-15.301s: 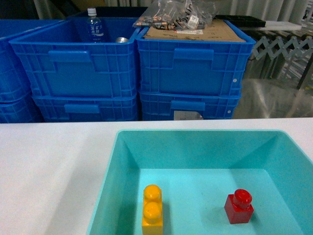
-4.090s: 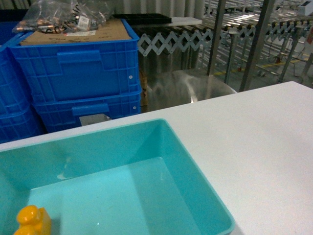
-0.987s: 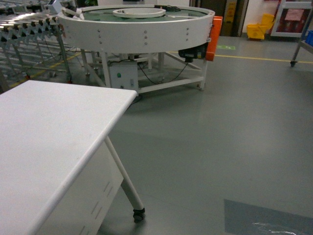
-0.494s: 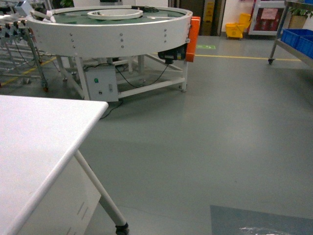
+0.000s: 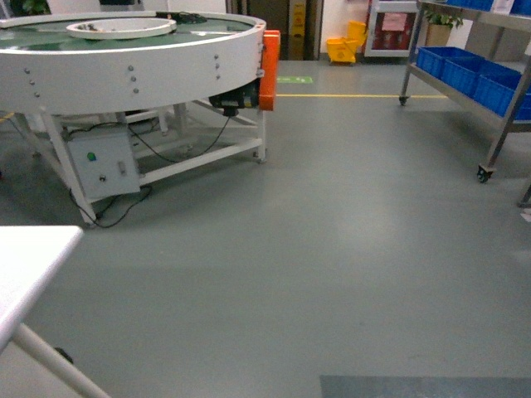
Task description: Pick red block from blue box to shelf
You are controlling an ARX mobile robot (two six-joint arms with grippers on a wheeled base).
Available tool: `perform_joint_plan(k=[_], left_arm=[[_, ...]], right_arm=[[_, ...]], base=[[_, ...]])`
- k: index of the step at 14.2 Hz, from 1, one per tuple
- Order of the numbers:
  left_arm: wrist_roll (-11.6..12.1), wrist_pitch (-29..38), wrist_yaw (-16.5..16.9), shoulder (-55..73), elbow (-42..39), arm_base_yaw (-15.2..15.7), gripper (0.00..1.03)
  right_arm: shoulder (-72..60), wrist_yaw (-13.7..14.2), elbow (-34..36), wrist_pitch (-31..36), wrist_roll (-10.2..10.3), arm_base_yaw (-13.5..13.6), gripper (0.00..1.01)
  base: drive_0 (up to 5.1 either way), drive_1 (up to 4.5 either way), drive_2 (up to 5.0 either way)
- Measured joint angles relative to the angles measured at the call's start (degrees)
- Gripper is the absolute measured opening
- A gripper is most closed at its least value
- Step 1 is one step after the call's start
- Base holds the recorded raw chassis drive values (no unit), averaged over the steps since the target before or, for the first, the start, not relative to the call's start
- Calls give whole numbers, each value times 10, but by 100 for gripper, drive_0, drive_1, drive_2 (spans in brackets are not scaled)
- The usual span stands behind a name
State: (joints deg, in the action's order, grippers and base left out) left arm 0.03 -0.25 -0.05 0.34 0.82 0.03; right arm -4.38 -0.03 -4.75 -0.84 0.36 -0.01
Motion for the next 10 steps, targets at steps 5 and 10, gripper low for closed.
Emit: perform_joint_plan(k=[5, 10], left_arm=[[0, 1, 0, 0, 0, 0, 98], [0, 0, 0, 0, 0, 0, 98]], right_arm=[[0, 0, 0, 0, 0, 0, 28], [0, 0, 0, -1, 0, 0, 28]], base=[[-168, 246, -581], [-165, 249, -578]])
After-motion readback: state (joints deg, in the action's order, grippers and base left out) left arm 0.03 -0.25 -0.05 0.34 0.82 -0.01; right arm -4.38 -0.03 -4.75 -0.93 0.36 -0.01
